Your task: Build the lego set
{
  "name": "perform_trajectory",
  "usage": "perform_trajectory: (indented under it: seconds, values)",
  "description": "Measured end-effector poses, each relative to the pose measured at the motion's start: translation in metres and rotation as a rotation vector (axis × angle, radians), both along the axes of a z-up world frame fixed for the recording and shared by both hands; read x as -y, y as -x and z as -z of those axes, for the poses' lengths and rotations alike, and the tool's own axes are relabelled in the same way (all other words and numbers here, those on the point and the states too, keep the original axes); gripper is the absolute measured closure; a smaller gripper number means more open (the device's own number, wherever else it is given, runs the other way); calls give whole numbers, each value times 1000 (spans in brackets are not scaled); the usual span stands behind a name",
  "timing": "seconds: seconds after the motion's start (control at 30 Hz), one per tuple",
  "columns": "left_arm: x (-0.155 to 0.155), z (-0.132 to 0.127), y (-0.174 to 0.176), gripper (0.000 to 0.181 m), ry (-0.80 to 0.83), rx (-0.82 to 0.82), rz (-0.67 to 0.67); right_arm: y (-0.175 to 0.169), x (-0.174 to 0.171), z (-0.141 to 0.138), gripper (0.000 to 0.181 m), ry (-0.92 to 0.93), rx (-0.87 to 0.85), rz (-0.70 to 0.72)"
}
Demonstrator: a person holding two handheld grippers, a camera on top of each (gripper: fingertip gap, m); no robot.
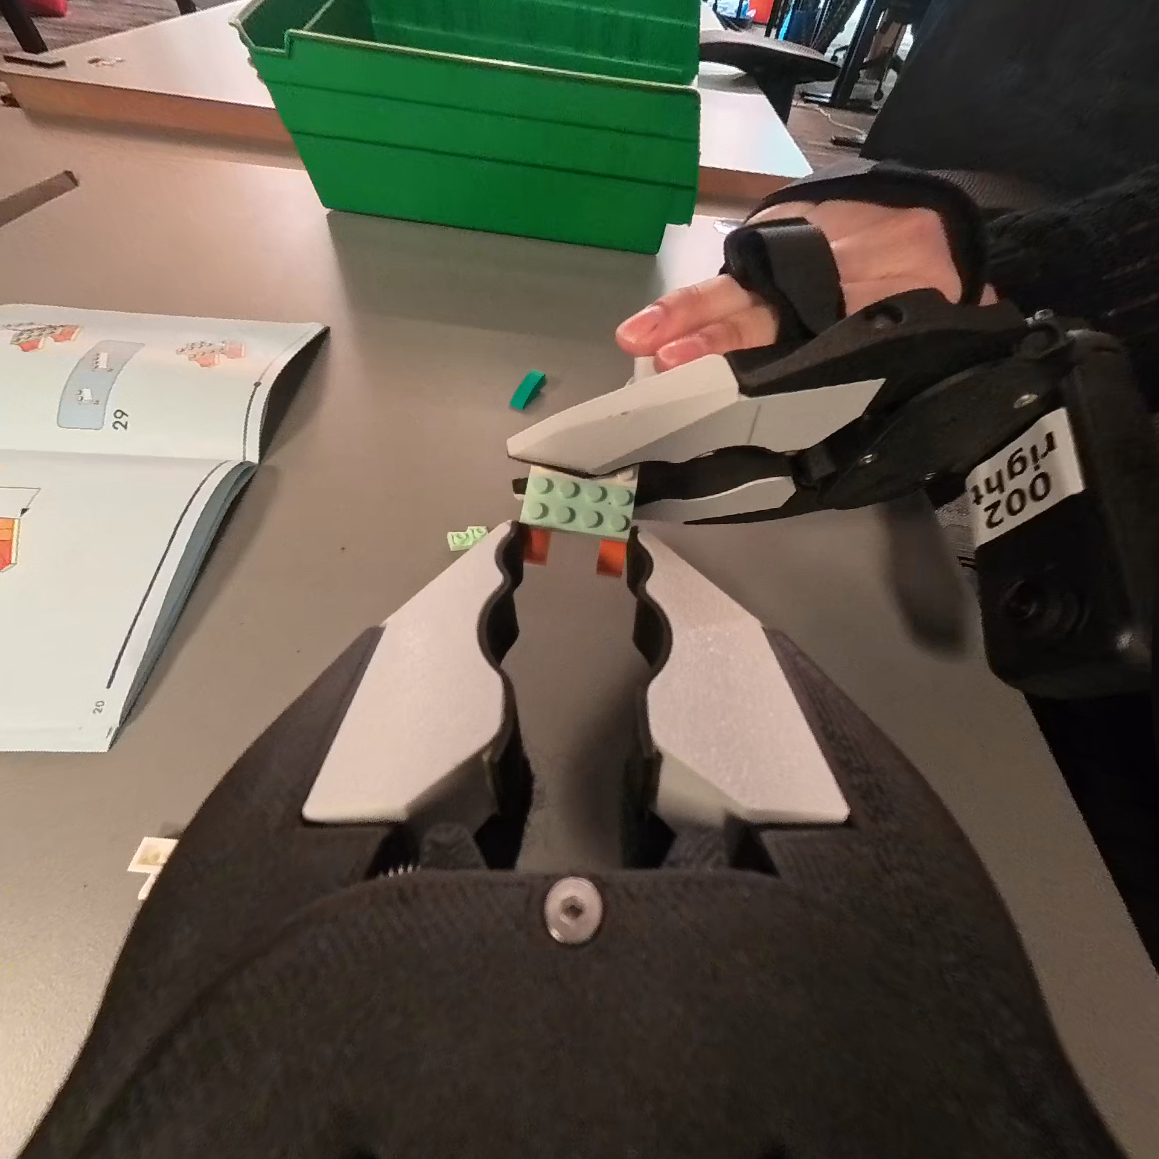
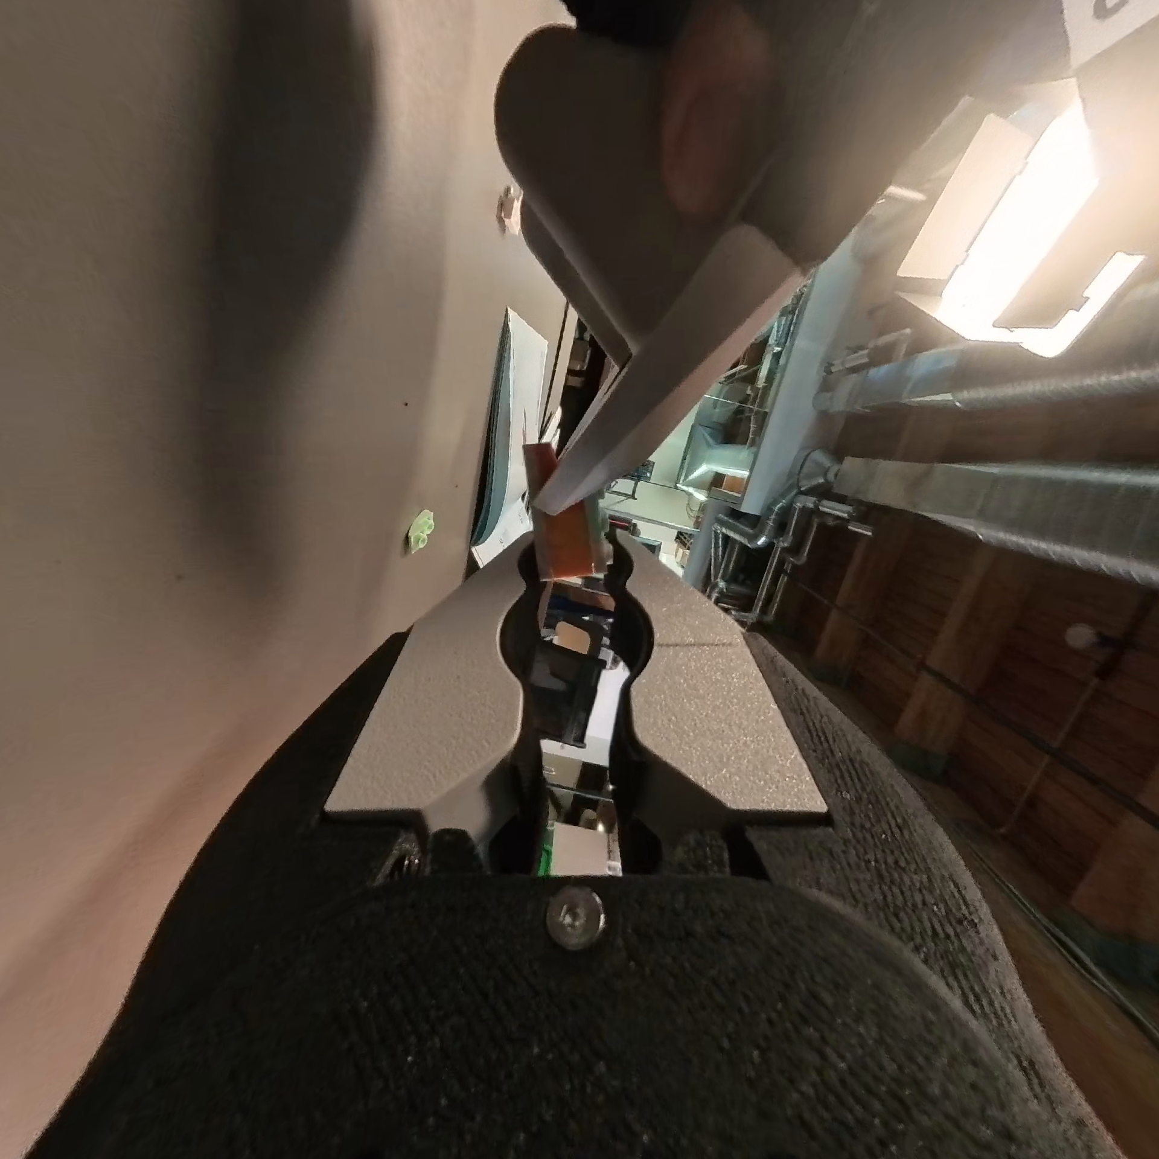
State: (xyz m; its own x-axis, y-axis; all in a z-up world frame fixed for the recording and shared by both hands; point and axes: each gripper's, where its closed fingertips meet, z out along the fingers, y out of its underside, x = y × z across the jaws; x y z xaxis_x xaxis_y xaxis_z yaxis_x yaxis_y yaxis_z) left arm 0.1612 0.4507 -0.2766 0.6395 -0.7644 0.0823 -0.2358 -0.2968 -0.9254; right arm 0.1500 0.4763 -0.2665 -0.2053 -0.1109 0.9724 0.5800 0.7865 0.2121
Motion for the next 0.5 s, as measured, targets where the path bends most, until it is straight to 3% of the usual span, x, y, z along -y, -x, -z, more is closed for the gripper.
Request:
perform_trajectory:
  seconds: [0.27,0.37,0.5]
  values:
    - [-1,3,2,149,19,-14,-10,2,-1,7,163,123,-67,-19]
    - [-4,3,6,149,40,3,-32,1,-7,11,144,255,-100,15]
    - [-5,1,9,149,103,77,-26,-2,-13,14,135,280,-98,28]
